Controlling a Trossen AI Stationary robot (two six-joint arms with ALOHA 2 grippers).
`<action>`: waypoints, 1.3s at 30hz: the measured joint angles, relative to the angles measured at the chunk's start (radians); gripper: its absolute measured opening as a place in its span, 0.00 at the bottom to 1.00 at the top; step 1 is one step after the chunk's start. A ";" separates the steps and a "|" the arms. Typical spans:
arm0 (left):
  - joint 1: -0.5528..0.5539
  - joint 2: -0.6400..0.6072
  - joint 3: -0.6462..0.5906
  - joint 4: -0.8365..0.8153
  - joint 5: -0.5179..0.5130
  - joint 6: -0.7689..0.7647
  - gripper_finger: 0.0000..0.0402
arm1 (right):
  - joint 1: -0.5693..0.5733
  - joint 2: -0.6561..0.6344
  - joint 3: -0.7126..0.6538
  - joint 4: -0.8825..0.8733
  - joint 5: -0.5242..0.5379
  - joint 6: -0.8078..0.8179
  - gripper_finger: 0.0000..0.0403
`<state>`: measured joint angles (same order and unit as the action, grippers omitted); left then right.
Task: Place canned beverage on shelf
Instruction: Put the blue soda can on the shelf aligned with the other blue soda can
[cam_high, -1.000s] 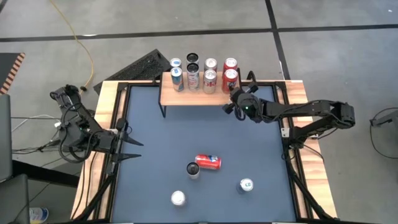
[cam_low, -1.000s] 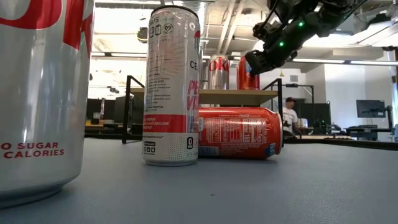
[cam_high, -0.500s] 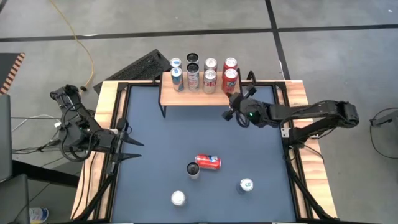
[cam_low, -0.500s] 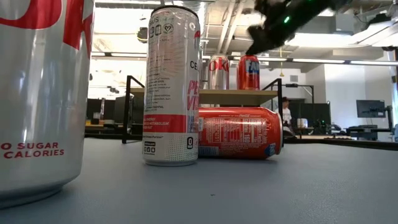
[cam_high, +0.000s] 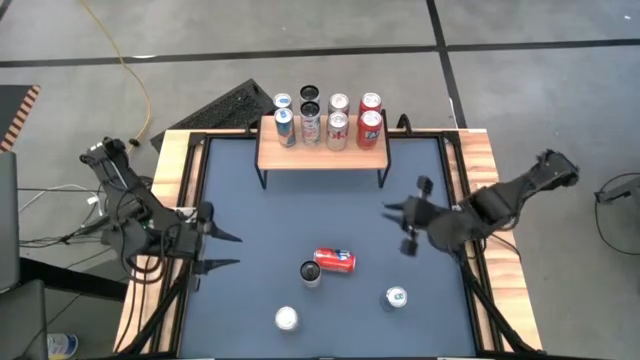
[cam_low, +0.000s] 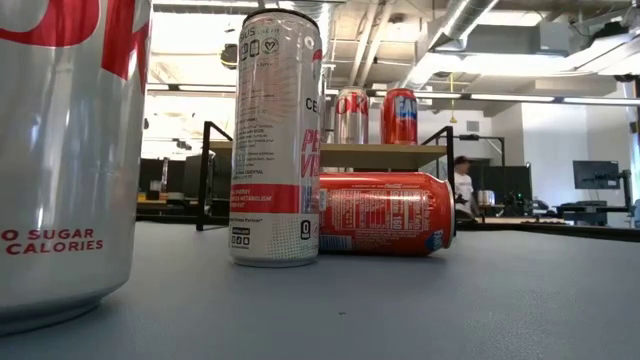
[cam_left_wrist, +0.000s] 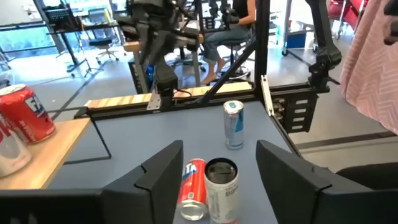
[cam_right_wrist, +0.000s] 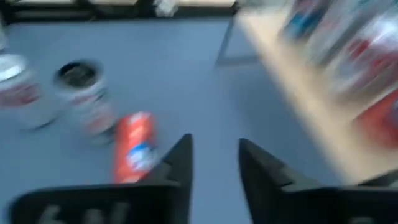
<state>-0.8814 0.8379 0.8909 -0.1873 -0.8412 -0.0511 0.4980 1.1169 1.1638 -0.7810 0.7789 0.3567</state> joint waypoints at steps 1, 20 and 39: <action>0.000 0.005 0.000 0.005 0.004 -0.008 0.51 | 0.037 0.005 0.004 -0.044 -0.017 0.076 0.26; 0.000 0.011 0.000 0.023 0.049 -0.024 0.64 | 0.210 0.259 0.008 -0.100 -0.581 0.593 0.77; 0.000 0.011 0.000 0.020 0.049 -0.009 0.64 | 0.169 0.476 0.301 -0.335 -0.717 0.626 0.77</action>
<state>-0.8818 0.8490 0.8909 -0.1678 -0.7926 -0.0603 0.6671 1.5933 1.4652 -1.1164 0.0620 0.9827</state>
